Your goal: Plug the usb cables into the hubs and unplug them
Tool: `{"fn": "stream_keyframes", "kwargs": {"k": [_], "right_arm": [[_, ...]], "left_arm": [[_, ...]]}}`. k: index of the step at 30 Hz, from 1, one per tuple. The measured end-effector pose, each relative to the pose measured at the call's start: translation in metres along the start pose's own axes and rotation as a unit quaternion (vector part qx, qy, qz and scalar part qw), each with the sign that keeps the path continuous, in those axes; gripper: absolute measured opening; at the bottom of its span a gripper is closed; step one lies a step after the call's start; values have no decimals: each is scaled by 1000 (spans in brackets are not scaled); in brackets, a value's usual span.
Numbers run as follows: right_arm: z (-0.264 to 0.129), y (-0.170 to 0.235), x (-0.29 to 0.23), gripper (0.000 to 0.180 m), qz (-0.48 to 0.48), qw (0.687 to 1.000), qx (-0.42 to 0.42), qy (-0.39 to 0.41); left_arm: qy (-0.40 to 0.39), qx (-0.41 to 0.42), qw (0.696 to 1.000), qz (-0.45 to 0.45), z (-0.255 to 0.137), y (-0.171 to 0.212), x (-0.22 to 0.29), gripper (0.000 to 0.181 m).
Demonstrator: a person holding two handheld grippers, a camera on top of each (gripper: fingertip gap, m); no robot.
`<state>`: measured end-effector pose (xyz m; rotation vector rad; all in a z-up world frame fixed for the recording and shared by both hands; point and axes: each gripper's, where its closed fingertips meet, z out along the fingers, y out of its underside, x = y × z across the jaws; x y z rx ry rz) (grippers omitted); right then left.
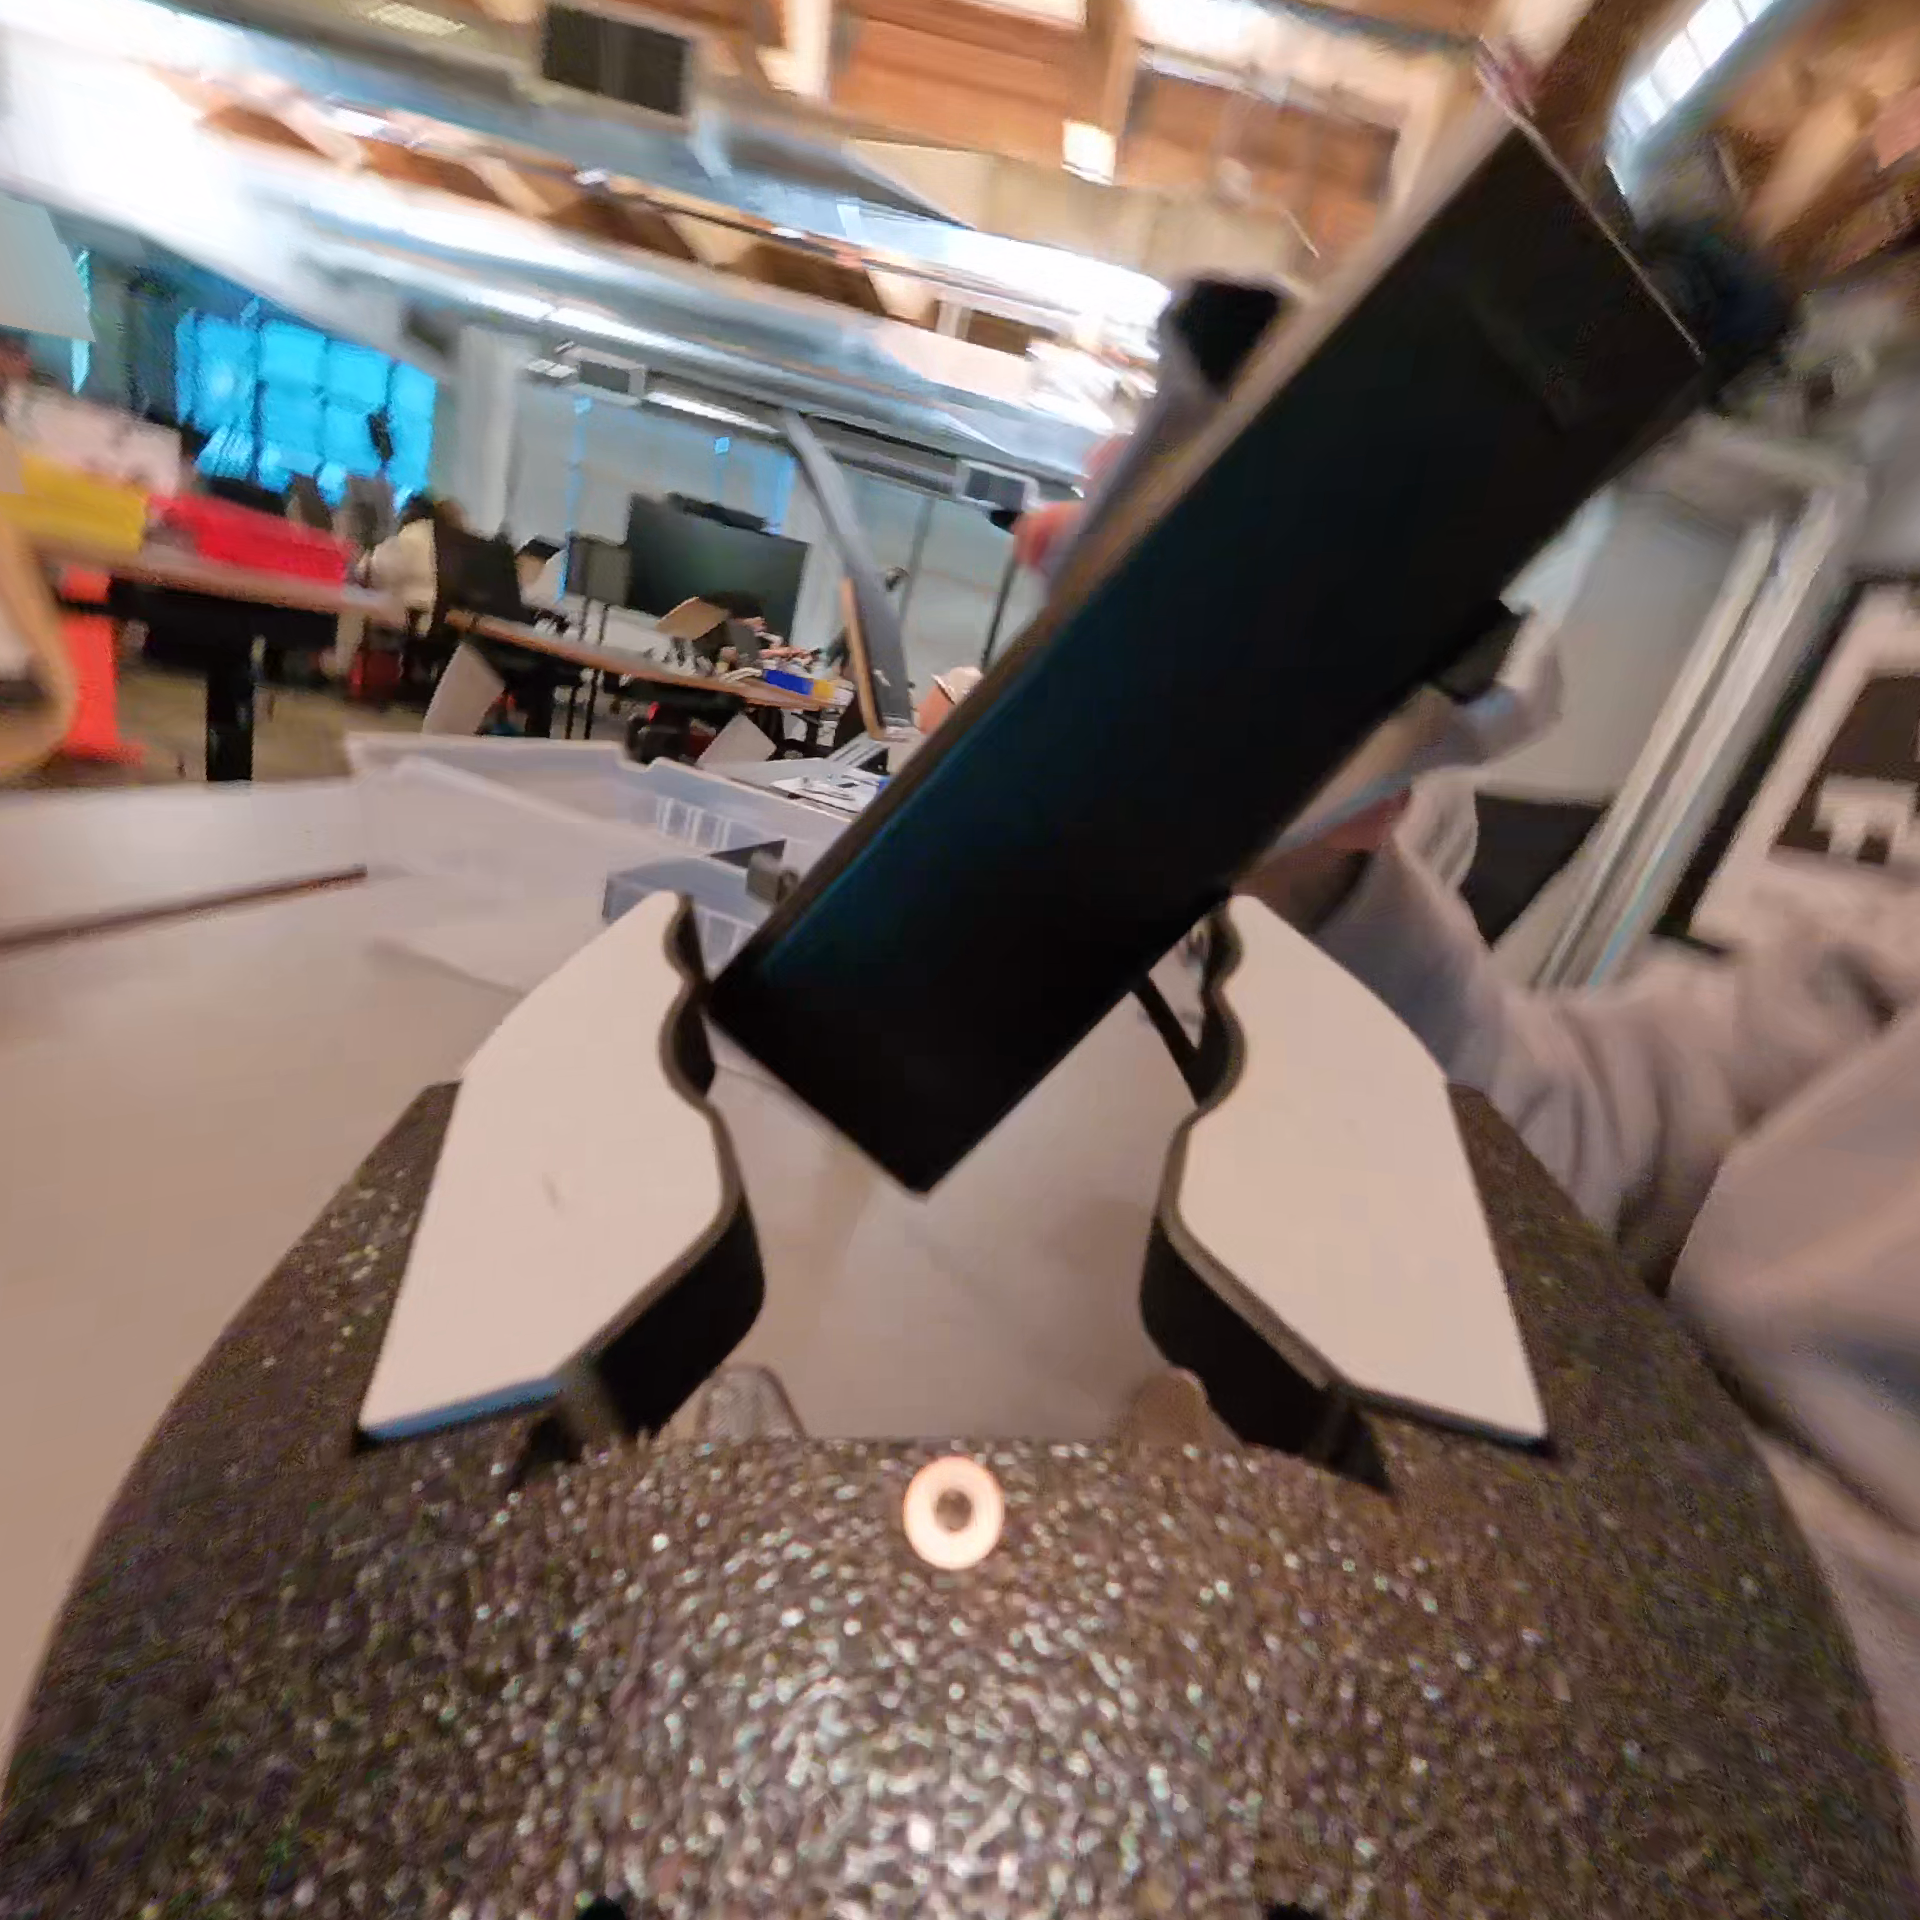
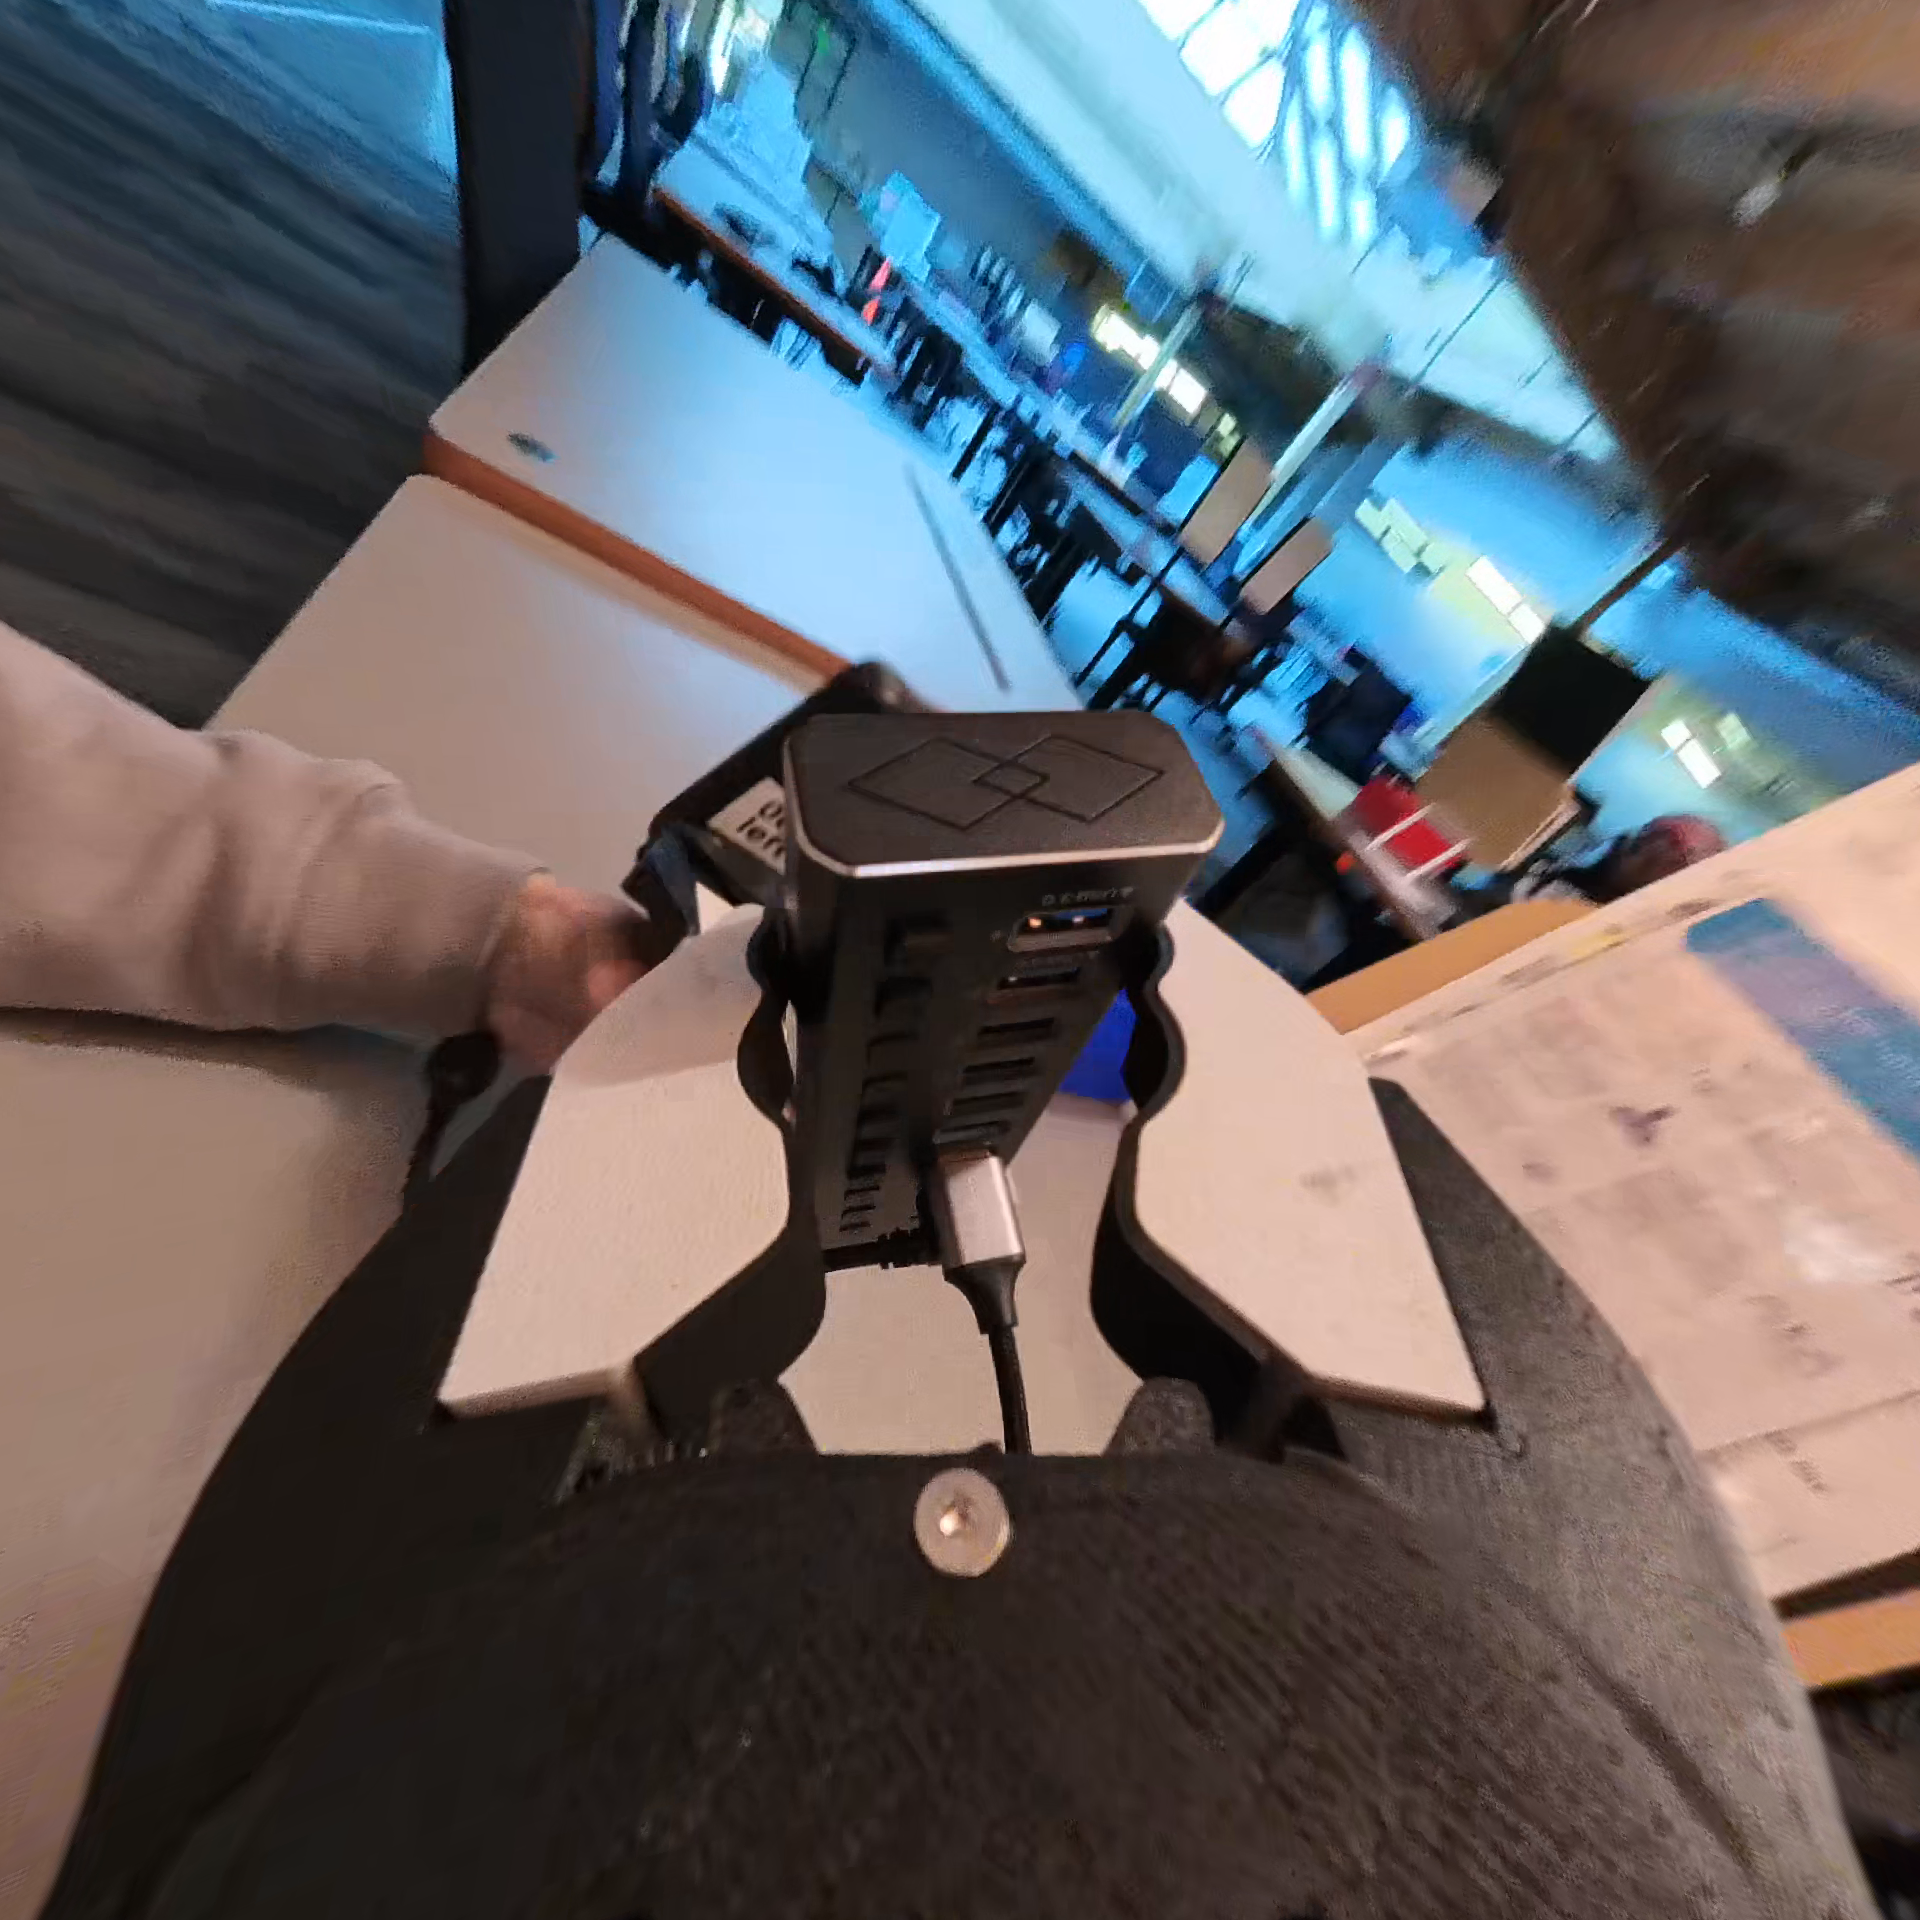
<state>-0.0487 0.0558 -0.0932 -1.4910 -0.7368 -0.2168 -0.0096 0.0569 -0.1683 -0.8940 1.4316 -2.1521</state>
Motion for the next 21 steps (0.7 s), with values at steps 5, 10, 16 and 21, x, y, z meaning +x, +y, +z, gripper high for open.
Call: {"fn": "stream_keyframes", "kwargs": {"k": [5, 10, 16, 21], "right_arm": [[-22, -23, -4, 65, -26, 989, 146, -11], [-31, -41, -8, 64, 8, 974, 225, -15], [-30, -28, -6, 64, 24, 980, 198, -9], [-37, 0, -2, 62, 55, 990, 126, 15]], "left_arm": [[112, 101, 936, -319, -13, -14, 2, 82], [241, 64, 851, -463, 4, 7, 32, 59], [285, 190, 837, -426, -6, -21, 35, 40], [164, 211, 943, -196, -26, -38, 29, 31]]}}
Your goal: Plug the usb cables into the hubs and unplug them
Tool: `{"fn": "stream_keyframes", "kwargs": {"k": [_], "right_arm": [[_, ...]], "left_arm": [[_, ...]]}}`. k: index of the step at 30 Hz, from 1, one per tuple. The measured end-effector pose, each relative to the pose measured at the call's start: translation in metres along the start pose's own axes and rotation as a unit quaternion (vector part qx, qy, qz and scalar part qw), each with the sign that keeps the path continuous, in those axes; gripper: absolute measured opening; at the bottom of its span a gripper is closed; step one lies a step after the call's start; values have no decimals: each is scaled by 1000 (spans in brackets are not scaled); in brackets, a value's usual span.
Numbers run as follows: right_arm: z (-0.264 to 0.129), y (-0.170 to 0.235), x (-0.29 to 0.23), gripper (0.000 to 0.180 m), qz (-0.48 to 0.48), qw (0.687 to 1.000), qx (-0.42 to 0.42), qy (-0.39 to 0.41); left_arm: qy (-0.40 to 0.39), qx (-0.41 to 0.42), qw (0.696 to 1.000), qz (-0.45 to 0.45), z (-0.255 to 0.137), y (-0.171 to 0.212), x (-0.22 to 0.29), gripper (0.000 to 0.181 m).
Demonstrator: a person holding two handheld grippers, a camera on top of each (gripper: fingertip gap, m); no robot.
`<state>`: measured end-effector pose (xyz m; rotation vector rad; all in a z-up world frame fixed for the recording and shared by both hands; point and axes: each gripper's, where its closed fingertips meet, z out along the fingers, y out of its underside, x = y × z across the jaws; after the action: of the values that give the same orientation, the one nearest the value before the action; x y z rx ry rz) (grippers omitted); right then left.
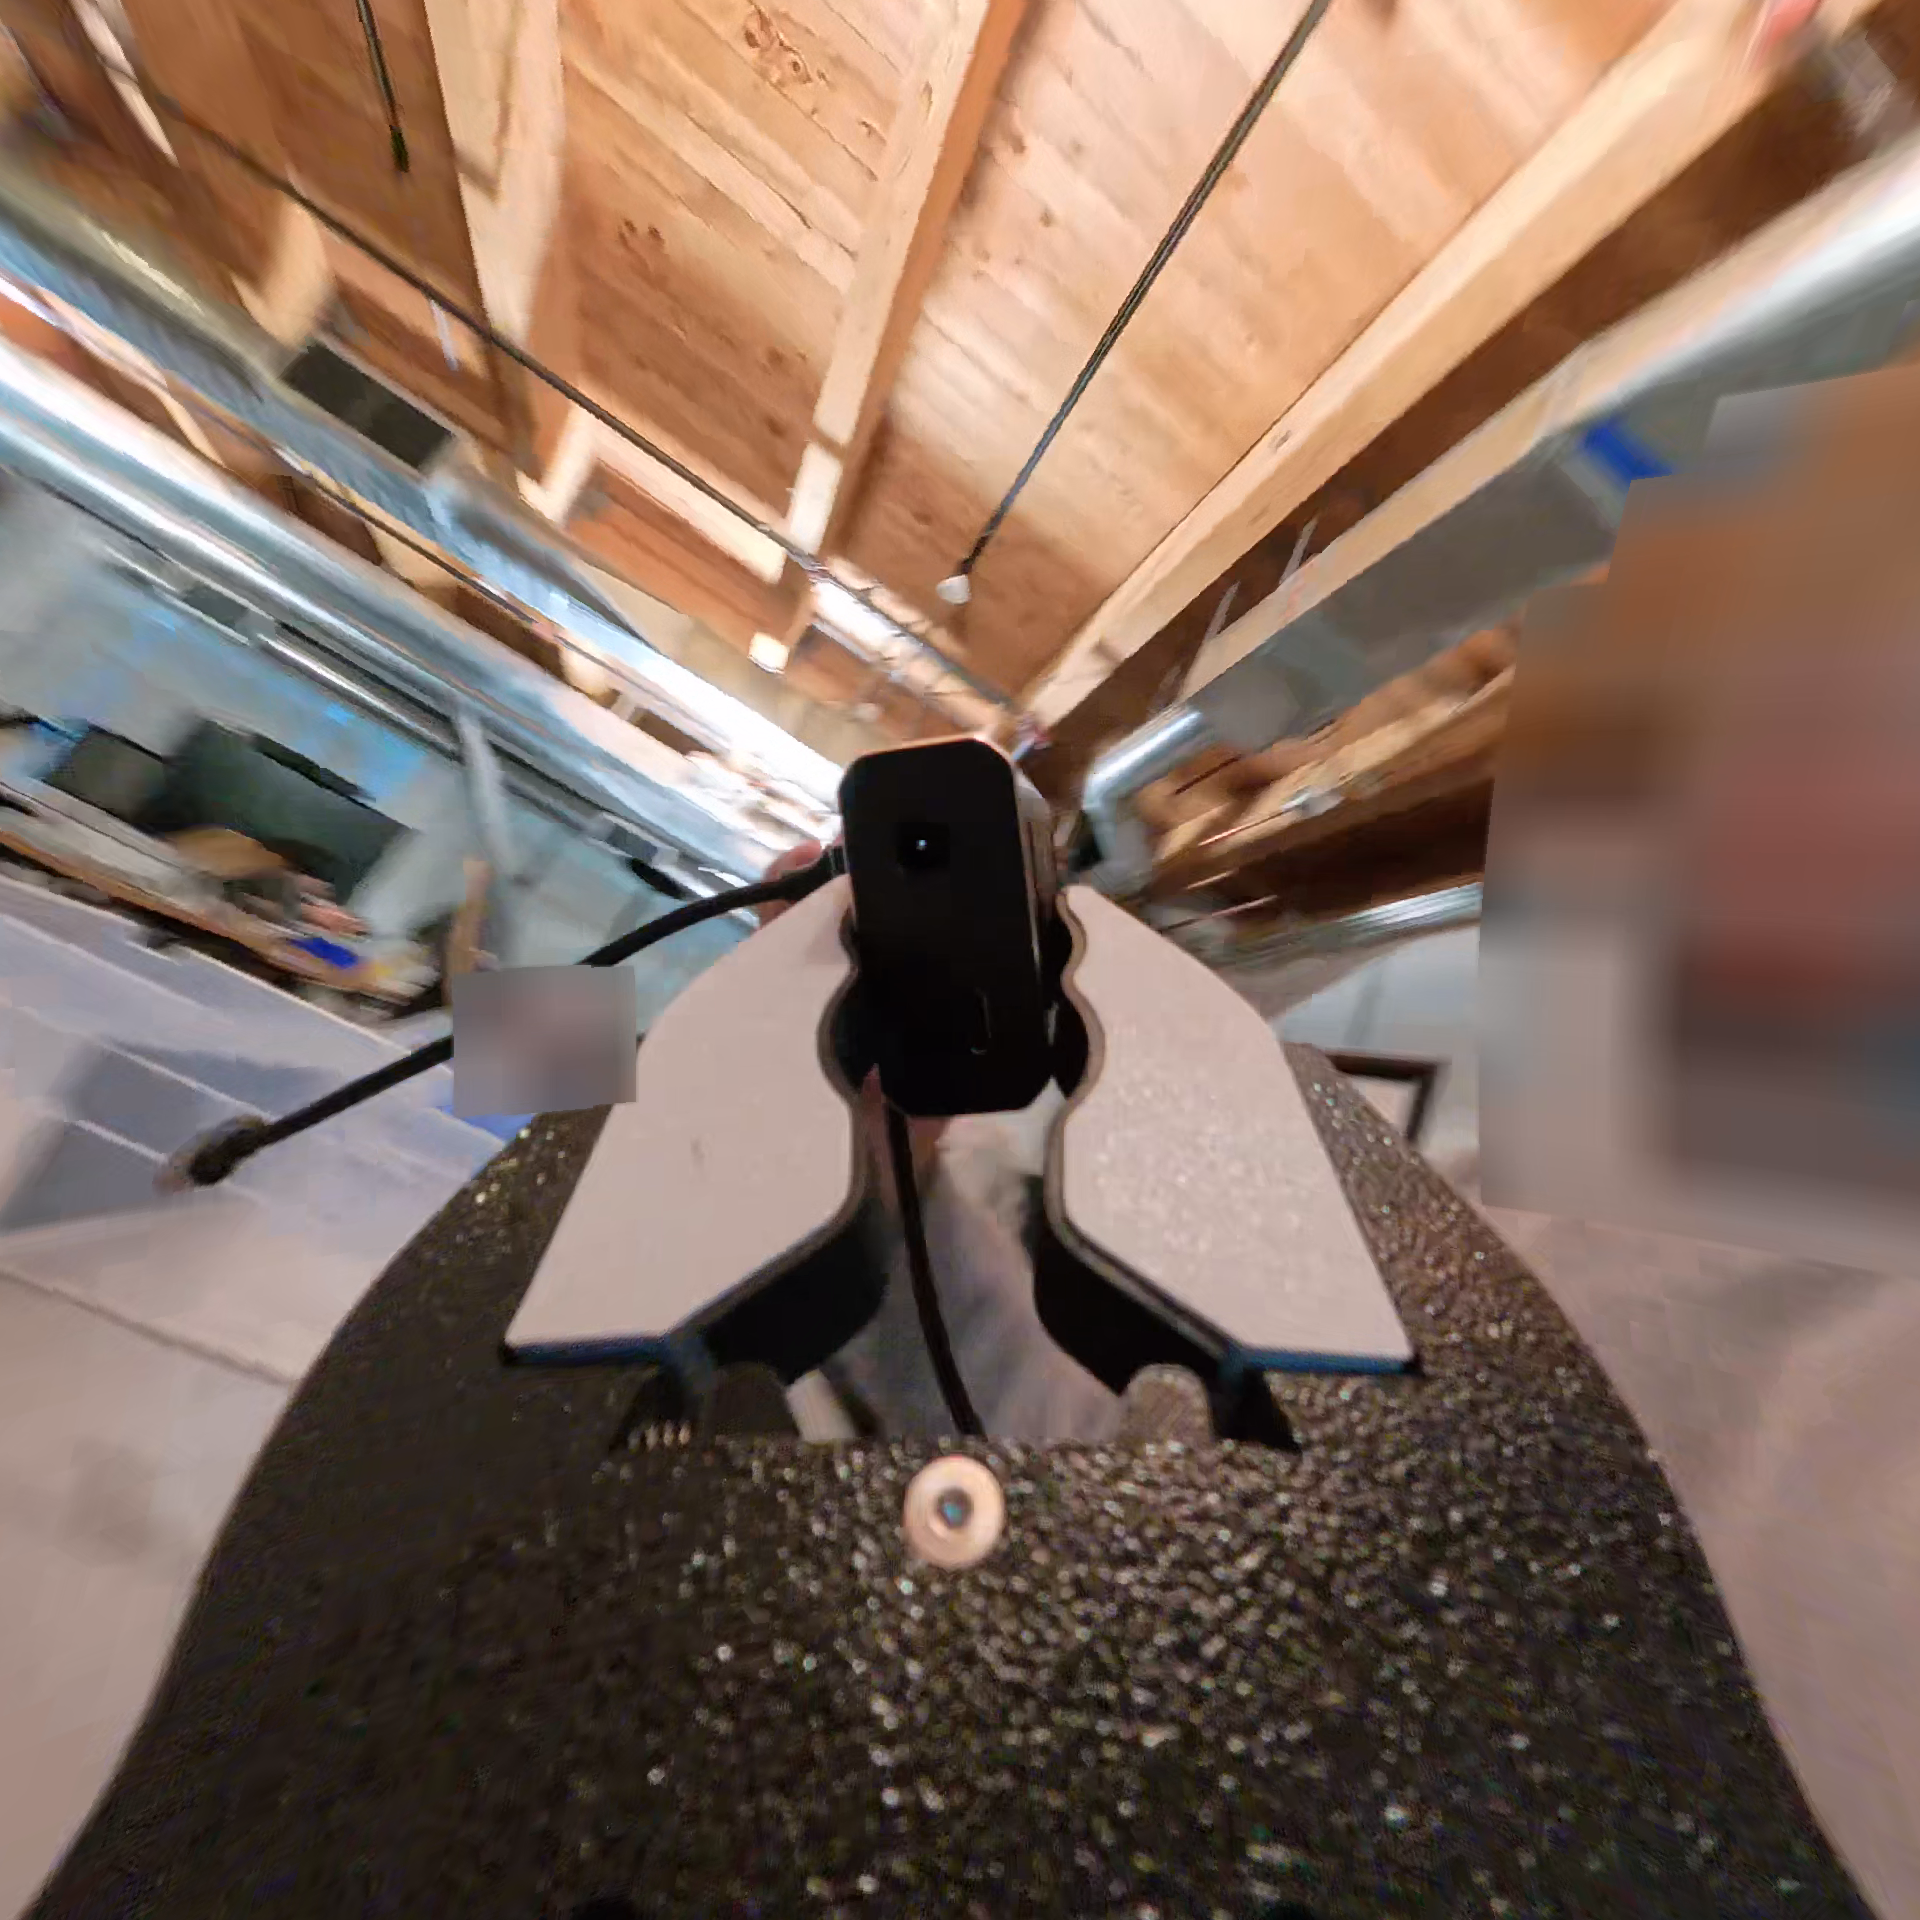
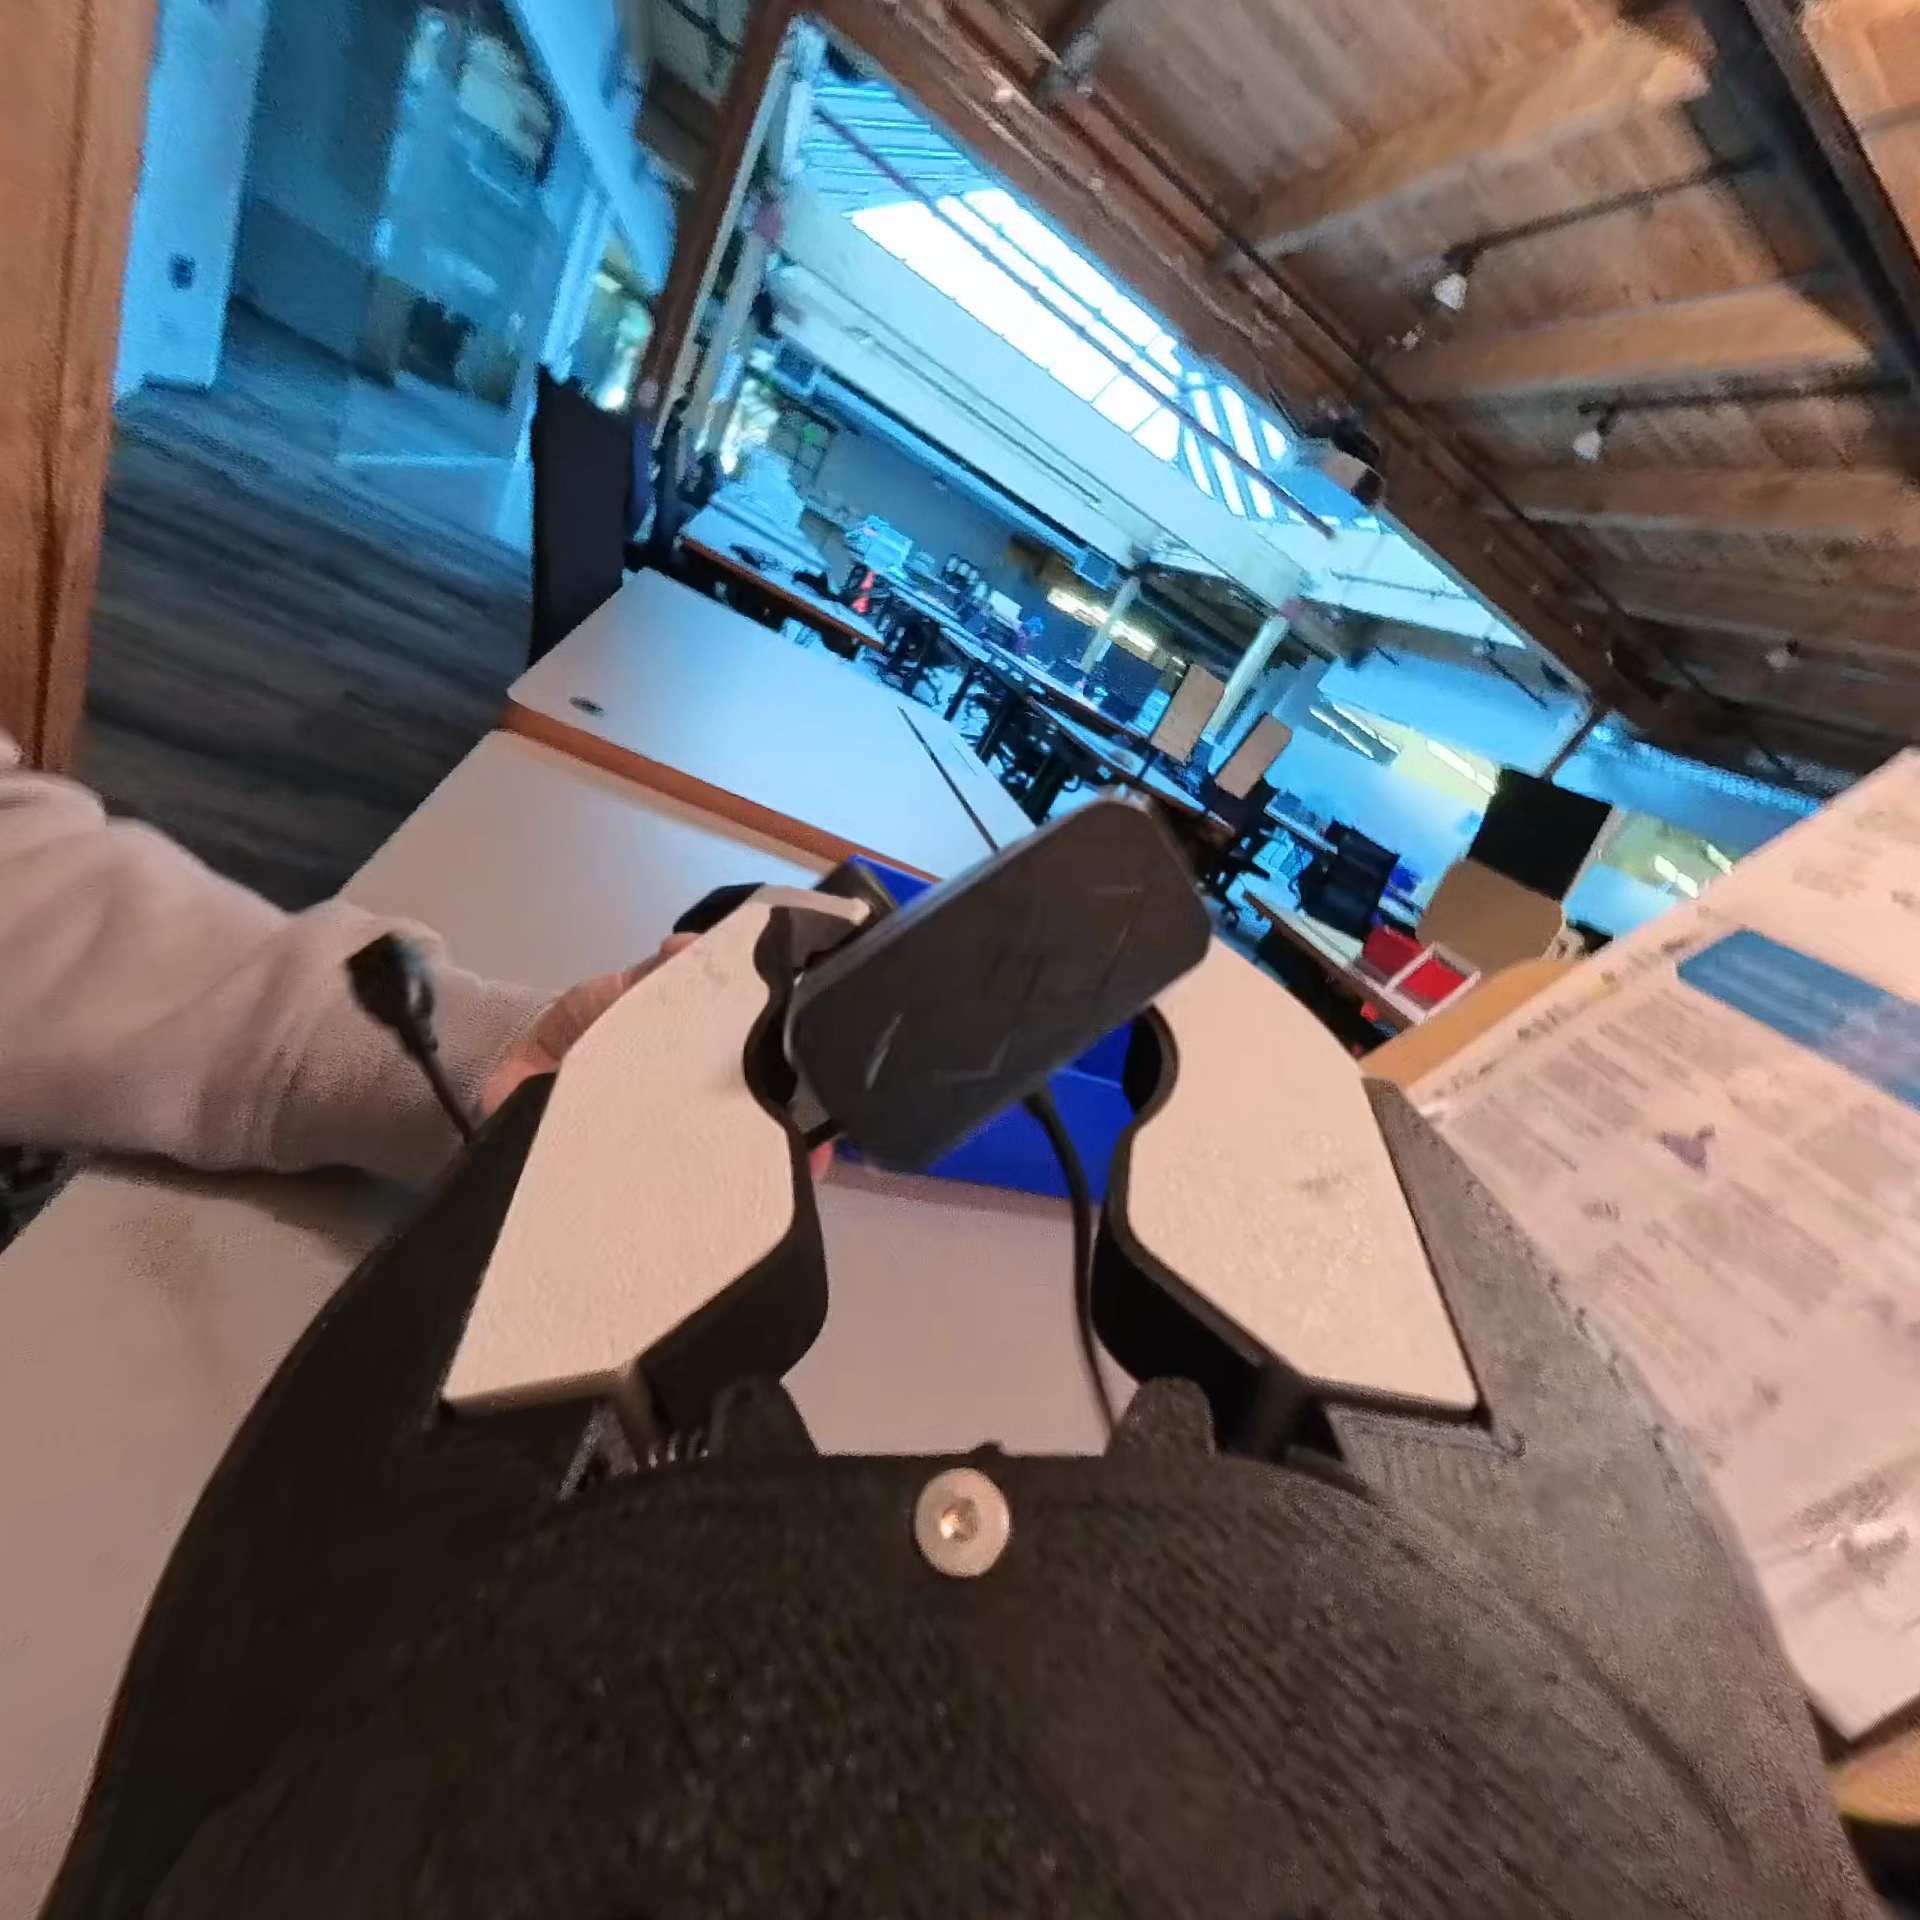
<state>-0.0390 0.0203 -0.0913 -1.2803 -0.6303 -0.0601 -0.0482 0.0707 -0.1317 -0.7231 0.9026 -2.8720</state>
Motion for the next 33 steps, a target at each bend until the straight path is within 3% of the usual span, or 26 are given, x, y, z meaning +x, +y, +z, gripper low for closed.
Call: {"fn": "stream_keyframes", "kwargs": {"k": [4, 7, 9, 11, 14, 17, 19, 22, 24, 30, 33], "right_arm": [[-10, 21, 6, 66, 116, 993, -6, 10], [-23, 41, 10, 72, 149, 988, -32, 24], [-32, 49, 16, 71, 149, 987, -44, 47], [-35, 66, 14, 72, 141, 985, -88, 48], [-25, 94, -12, 75, 155, 976, -155, -11], [-7, 116, -25, 78, 162, 970, -183, -15], [3, 136, -29, 75, 162, 963, -214, -8], [18, 145, -36, 64, 143, 967, -212, -11], [24, 139, -36, 28, 96, 976, -197, -6], [14, 140, -16, 28, 88, 971, -209, 74], [4, 136, 12, 28, 106, 961, -198, 161]], "left_arm": [[-63, -55, 986, 146, 2, -13, 4, 30], [-99, -139, 950, 260, 15, -25, 13, 29], [-126, -260, 900, 328, 21, -20, 10, 29], [-143, -393, 821, 389, 20, -8, 2, 29], [-122, -560, 697, 431, 11, 11, -6, 29], [-84, -639, 633, 429, 7, 23, -5, 29], [-68, -654, 625, 420, 10, 26, -3, 29], [-43, -643, 647, 408, 24, 28, 3, 29], [-30, -631, 664, 400, 33, 29, 6, 29], [-43, -617, 668, 414, 40, 20, -3, 32], [-146, -552, 688, 447, 56, -2, -19, 57]]}}
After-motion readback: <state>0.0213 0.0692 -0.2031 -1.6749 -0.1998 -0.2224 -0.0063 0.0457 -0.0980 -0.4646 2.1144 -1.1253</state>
